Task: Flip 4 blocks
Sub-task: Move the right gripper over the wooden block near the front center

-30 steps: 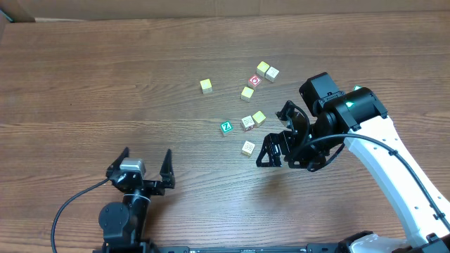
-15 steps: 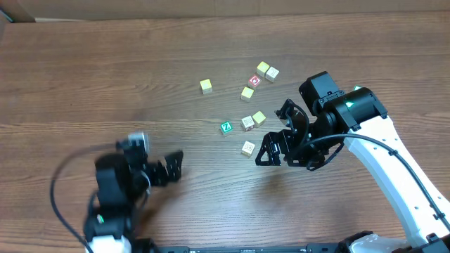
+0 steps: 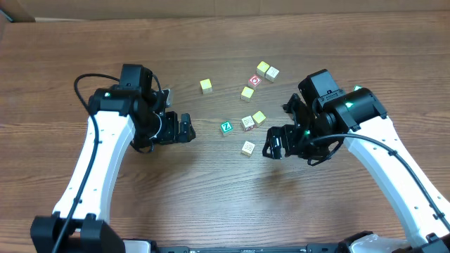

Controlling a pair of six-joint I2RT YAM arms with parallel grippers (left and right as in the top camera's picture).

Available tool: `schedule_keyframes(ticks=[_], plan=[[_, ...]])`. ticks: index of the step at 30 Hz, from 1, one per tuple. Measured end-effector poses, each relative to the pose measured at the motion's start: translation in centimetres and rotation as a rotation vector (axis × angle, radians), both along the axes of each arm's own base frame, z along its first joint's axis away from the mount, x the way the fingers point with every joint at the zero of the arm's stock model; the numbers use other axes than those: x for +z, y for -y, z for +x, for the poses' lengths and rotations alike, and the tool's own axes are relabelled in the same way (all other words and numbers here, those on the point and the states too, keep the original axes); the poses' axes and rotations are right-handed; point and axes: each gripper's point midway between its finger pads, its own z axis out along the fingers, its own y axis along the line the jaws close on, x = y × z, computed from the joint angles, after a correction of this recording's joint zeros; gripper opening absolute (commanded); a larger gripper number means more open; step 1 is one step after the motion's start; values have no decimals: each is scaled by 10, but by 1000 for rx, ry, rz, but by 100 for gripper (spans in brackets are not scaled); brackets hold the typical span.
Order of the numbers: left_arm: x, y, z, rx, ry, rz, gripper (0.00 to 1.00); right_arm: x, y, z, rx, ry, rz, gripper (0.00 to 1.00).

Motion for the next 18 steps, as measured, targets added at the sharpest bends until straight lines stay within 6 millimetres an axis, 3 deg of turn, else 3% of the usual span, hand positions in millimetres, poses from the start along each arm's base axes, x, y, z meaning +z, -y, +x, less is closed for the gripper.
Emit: schedule_keyframes(ticks=[4, 7, 10, 11, 13, 18], plan=[[-5, 5, 2, -5, -19, -30, 100, -23, 15, 10, -97, 25, -117, 100], [-4, 7, 3, -7, -16, -40, 100, -44, 15, 11, -109, 41, -156, 100], [-4, 8, 3, -8, -16, -45, 100, -68, 5, 5, -93, 40, -176, 99], [-4, 8, 4, -8, -12, -47, 100, -72, 2, 4, -86, 39, -177, 95], [-4, 8, 6, -8, -4, -48, 100, -80, -6, 0, -67, 33, -174, 100], [-3, 9, 7, -9, -2, -52, 100, -77, -30, 8, -49, 73, -86, 100]])
